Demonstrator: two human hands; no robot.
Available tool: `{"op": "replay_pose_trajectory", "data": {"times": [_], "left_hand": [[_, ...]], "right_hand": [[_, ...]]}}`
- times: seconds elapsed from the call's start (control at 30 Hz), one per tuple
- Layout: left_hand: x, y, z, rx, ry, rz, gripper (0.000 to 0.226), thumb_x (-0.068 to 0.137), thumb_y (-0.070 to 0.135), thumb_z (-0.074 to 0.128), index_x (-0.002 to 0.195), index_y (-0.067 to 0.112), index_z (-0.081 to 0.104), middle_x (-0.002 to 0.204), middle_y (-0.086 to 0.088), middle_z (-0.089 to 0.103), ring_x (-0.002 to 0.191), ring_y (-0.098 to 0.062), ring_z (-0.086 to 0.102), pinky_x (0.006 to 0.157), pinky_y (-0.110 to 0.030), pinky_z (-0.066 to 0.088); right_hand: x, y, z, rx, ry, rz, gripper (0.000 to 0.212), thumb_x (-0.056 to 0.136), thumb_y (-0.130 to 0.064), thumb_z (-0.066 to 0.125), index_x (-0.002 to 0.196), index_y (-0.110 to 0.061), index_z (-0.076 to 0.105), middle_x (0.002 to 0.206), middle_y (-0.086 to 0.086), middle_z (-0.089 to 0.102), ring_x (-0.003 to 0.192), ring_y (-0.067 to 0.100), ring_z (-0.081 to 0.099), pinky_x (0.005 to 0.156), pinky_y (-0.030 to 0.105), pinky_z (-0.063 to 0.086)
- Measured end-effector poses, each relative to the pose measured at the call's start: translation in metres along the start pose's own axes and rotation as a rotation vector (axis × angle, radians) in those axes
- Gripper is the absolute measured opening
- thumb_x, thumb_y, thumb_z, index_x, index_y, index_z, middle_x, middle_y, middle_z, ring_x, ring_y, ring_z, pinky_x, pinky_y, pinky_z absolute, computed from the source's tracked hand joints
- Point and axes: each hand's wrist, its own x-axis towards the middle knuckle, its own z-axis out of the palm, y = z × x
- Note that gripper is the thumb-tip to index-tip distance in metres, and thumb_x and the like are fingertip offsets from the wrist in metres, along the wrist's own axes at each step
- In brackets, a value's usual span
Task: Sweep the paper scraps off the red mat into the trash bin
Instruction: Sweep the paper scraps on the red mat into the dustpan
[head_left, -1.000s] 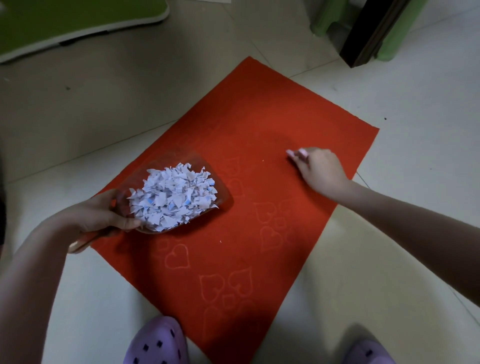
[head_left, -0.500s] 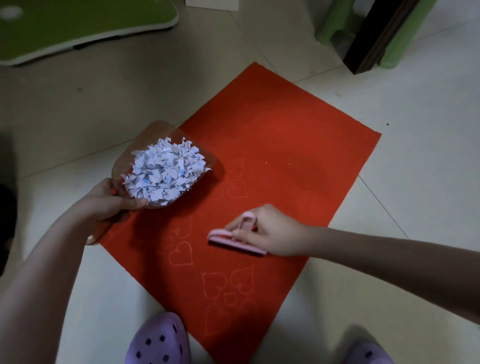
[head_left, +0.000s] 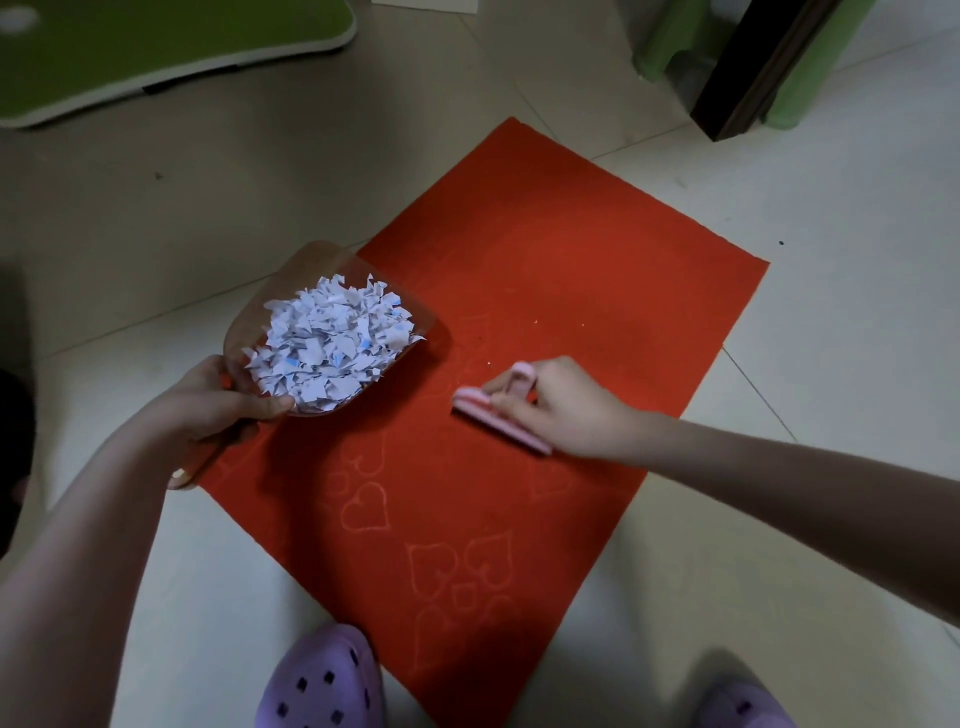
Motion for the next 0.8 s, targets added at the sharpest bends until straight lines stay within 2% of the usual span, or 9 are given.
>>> {"op": "replay_pose_trajectory", "data": {"times": [0.07, 0.13, 0.17, 0.27, 0.4, 0.5, 0.6, 0.73, 0.8], "left_hand": [[0.001, 0.0, 0.002, -0.003, -0.021, 0.008, 0.032, 0.079, -0.009, 0.069, 0.073, 0.01, 0.043, 0.033, 0.002, 0.048, 0.026, -0.006, 0.042, 0.03, -0.015, 0.034], [0.003, -0.001, 0.004, 0.006, -0.034, 0.014, 0.031, 0.078, -0.009, 0.069, 0.074, 0.009, 0.044, 0.034, 0.001, 0.05, 0.027, -0.007, 0.043, 0.031, -0.016, 0.035], [0.003, -0.002, 0.005, 0.013, -0.04, 0.015, 0.03, 0.078, -0.009, 0.069, 0.074, 0.009, 0.045, 0.034, 0.001, 0.05, 0.028, -0.007, 0.043, 0.031, -0.016, 0.035], [0.006, -0.005, 0.006, 0.034, -0.065, 0.02, 0.029, 0.078, -0.009, 0.07, 0.076, 0.007, 0.046, 0.038, -0.001, 0.051, 0.028, -0.009, 0.044, 0.032, -0.017, 0.035], [0.013, -0.01, 0.002, 0.056, -0.085, 0.038, 0.025, 0.075, -0.008, 0.072, 0.079, 0.004, 0.05, 0.044, -0.006, 0.052, 0.03, -0.011, 0.044, 0.032, -0.018, 0.037], [0.017, -0.012, 0.002, 0.052, -0.119, 0.041, 0.021, 0.076, -0.009, 0.07, 0.083, 0.001, 0.054, 0.044, -0.004, 0.054, 0.031, -0.012, 0.044, 0.033, -0.018, 0.038], [0.019, -0.01, 0.003, 0.055, -0.127, 0.044, 0.023, 0.075, -0.007, 0.073, 0.09, -0.005, 0.055, 0.055, -0.014, 0.053, 0.033, -0.015, 0.044, 0.034, -0.019, 0.039], [0.015, -0.008, 0.005, 0.048, -0.139, 0.057, 0.022, 0.074, -0.007, 0.071, 0.083, 0.0, 0.053, 0.047, -0.008, 0.053, 0.032, -0.012, 0.044, 0.034, -0.017, 0.037], [0.014, -0.009, 0.007, 0.026, -0.128, 0.055, 0.023, 0.076, -0.01, 0.069, 0.078, 0.004, 0.05, 0.039, -0.001, 0.051, 0.03, -0.01, 0.042, 0.032, -0.015, 0.035]], "right_hand": [[-0.001, -0.004, 0.01, 0.03, -0.106, 0.019, 0.028, 0.097, -0.026, 0.05, 0.1, -0.006, 0.07, 0.081, -0.021, 0.07, 0.05, 0.013, 0.056, 0.051, 0.023, 0.039], [0.01, 0.007, 0.003, -0.043, -0.026, 0.035, 0.031, 0.097, -0.025, 0.048, 0.097, -0.002, 0.068, 0.057, -0.021, 0.059, 0.047, 0.005, 0.055, 0.05, 0.016, 0.037], [0.018, 0.014, -0.004, -0.084, 0.03, 0.06, 0.036, 0.097, -0.029, 0.045, 0.096, -0.002, 0.068, 0.055, -0.015, 0.06, 0.049, 0.003, 0.057, 0.054, 0.017, 0.043], [0.03, 0.039, -0.024, -0.135, 0.163, 0.166, 0.044, 0.093, -0.039, 0.042, 0.093, -0.006, 0.071, 0.078, 0.015, 0.072, 0.071, 0.027, 0.067, 0.07, 0.041, 0.05], [0.021, 0.037, -0.038, -0.014, 0.216, 0.113, 0.023, 0.095, -0.025, 0.052, 0.099, -0.018, 0.073, 0.093, 0.007, 0.075, 0.074, 0.024, 0.069, 0.07, 0.041, 0.051], [0.018, 0.018, -0.02, 0.077, 0.077, 0.06, 0.029, 0.09, -0.032, 0.052, 0.096, -0.015, 0.075, 0.093, 0.005, 0.075, 0.075, 0.028, 0.07, 0.066, 0.04, 0.054], [0.02, 0.014, 0.008, -0.048, -0.129, 0.049, 0.043, 0.089, -0.044, 0.045, 0.091, -0.009, 0.07, 0.089, 0.011, 0.074, 0.065, 0.025, 0.066, 0.063, 0.039, 0.052], [0.026, 0.027, -0.014, -0.202, 0.1, 0.071, 0.035, 0.097, -0.034, 0.045, 0.099, -0.008, 0.068, 0.084, 0.014, 0.072, 0.071, 0.027, 0.065, 0.068, 0.037, 0.046], [0.02, 0.028, -0.029, -0.147, 0.228, 0.076, 0.033, 0.096, -0.033, 0.047, 0.101, -0.01, 0.07, 0.089, 0.008, 0.073, 0.073, 0.013, 0.066, 0.068, 0.031, 0.043]]}}
